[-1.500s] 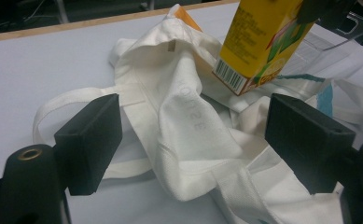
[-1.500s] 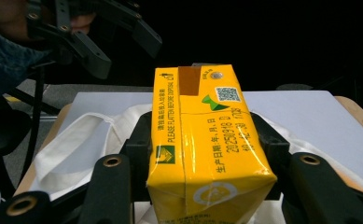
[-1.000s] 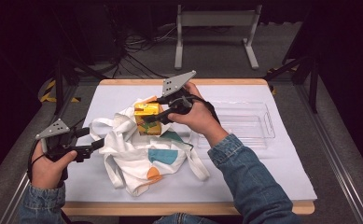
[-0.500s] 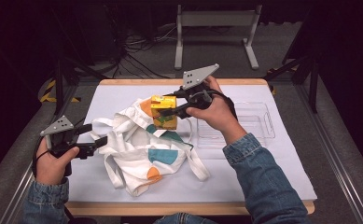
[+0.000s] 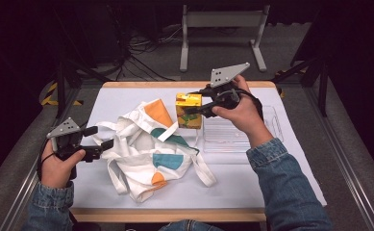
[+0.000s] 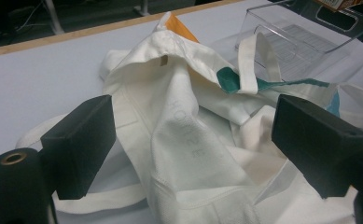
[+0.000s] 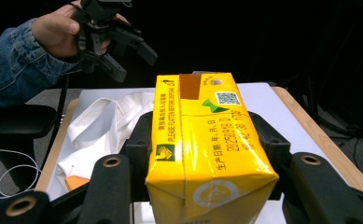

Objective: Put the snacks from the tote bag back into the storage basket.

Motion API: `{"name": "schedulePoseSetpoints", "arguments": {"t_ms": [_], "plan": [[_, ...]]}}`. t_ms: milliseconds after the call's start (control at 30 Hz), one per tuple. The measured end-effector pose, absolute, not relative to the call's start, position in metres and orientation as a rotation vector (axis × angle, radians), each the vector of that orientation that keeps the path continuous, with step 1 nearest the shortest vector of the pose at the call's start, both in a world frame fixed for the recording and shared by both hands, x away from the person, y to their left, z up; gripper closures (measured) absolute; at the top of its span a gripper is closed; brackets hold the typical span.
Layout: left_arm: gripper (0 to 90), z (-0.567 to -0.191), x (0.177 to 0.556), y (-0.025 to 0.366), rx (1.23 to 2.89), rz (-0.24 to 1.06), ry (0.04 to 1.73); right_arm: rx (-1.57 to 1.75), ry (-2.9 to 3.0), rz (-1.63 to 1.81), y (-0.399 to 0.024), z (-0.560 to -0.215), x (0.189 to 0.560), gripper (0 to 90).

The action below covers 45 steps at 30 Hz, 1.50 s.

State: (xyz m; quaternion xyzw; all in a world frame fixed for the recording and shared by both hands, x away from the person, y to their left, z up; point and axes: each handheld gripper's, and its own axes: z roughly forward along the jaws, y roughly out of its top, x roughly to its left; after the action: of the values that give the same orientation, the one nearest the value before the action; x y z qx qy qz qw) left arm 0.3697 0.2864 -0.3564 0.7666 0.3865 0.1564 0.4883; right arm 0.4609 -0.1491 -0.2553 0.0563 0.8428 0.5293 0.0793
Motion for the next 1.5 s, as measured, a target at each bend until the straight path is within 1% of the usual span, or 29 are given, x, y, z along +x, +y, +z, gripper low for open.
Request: {"name": "schedulePoseSetpoints", "arguments": {"t_ms": [333,667,1067,1500], "plan": [[14.6,-0.357,0.368,0.289,1.858,0.39,0.946,0.23,2.504,1.561,-0.177,-0.258,0.466,52.3],[14.5,-0.357,0.365,0.292,1.854,0.395,0.956,0.27,2.493,1.526,-0.195,-0.264,0.469,52.2],[14.5,-0.357,0.365,0.292,1.853,0.396,0.959,0.316,2.499,1.524,-0.221,-0.276,0.475,52.2],[14.8,-0.357,0.365,0.29,1.858,0.388,0.959,0.329,2.535,1.463,-0.233,-0.291,0.479,52.2]]}}
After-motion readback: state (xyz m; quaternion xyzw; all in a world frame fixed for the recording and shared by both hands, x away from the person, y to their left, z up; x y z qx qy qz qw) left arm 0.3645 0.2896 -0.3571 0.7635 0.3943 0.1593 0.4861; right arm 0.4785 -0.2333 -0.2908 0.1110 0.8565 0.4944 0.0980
